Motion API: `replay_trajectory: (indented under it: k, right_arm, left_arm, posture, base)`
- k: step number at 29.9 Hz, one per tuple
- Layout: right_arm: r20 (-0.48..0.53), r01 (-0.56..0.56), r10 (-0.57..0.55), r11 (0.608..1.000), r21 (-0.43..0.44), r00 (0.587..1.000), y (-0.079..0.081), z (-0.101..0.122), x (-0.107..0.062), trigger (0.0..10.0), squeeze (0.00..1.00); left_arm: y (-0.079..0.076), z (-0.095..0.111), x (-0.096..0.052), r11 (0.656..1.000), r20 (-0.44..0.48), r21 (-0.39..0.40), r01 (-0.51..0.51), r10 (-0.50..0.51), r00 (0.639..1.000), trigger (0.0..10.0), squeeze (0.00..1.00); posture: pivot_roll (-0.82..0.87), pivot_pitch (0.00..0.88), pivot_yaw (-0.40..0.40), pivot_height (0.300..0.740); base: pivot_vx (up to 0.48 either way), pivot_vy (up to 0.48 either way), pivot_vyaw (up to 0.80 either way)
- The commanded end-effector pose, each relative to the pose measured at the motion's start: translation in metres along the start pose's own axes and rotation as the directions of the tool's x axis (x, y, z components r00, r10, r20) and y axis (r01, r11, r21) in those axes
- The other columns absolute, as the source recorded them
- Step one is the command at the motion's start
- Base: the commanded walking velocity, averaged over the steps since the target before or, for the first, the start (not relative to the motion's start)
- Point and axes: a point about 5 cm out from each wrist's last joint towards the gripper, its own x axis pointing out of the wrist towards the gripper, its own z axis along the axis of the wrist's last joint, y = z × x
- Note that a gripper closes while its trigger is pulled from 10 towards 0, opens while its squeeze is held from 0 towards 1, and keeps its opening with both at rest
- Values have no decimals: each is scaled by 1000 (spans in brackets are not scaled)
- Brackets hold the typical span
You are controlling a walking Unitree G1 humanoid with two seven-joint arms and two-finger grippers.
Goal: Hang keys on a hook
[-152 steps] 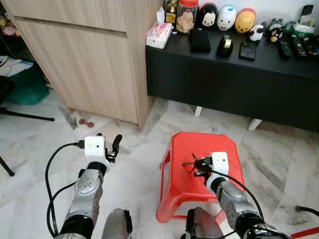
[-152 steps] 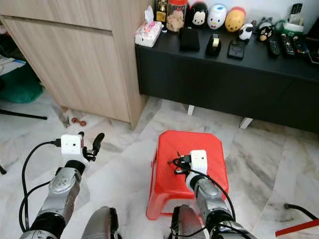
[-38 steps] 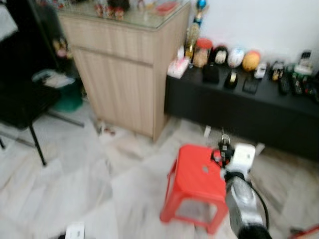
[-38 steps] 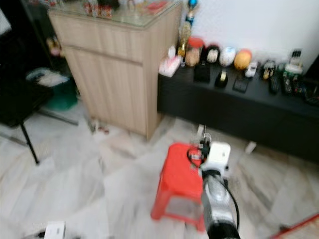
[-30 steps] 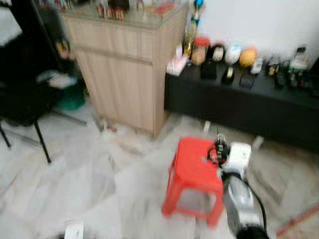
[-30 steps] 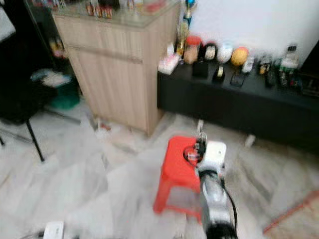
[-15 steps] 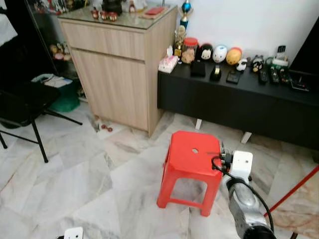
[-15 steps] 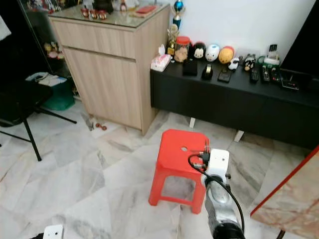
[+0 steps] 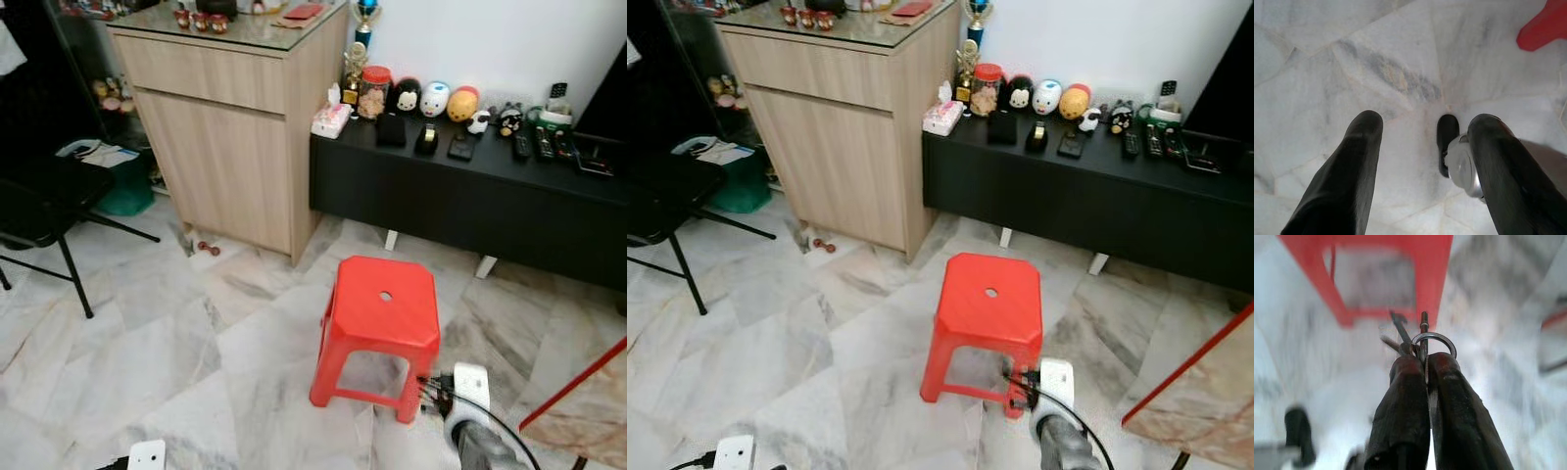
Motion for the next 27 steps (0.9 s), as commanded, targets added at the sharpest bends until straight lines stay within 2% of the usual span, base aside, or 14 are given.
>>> replay_trajectory:
  k: [1,2,4,8,14,19,21,27]
  right_arm:
    - [-52,26,-26,1000,-1,998,-9,-15,-2,10000,0]
    - [-52,26,-26,1000,-1,998,-9,-15,-2,10000,0]
    - [-130,53,-51,999,9,990,-14,-36,-6,10000,0]
    - [-189,79,-75,997,16,979,-18,-52,-10,10000,0]
    - [-143,56,-50,998,39,989,-12,-48,-9,10000,0]
    - [-107,42,-37,998,46,994,-6,-35,-6,10000,0]
    - [-61,36,-32,997,70,998,-4,-29,-5,10000,0]
    - [-65,42,-37,996,81,997,-2,-27,-4,10000,0]
  left_arm:
    - [-2,-7,-1,1000,-42,14,12,-11,999,10000,0]
    - [-2,-7,-1,1000,-42,14,12,-11,999,10000,0]
    - [-3,-9,-2,1000,-48,18,12,-11,999,10000,0]
    - [-4,-11,-2,1000,-61,27,16,-14,998,10000,0]
    - [-4,-16,-3,998,-90,56,26,-20,996,10000,0]
    - [-6,-14,-2,997,-93,71,34,-27,995,10000,0]
    - [-9,-12,-1,996,-93,82,45,-37,995,10000,0]
    - [-11,-6,1,996,-86,82,44,-37,996,10000,0]
  posture:
    - [-30,0,-42,740]
    - [-30,0,-42,740]
    - [-34,0,-40,740]
    - [-24,12,-40,740]
    - [-38,20,-36,740]
    - [-39,31,-32,740]
    - [-33,36,-33,740]
    - [-33,45,-30,740]
  base:
    - [0,0,0]
    - [0,0,0]
    - [0,0,0]
    - [0,0,0]
    - [0,0,0]
    - [0,-277,0]
    - [0,-279,0]
    - [0,-281,0]
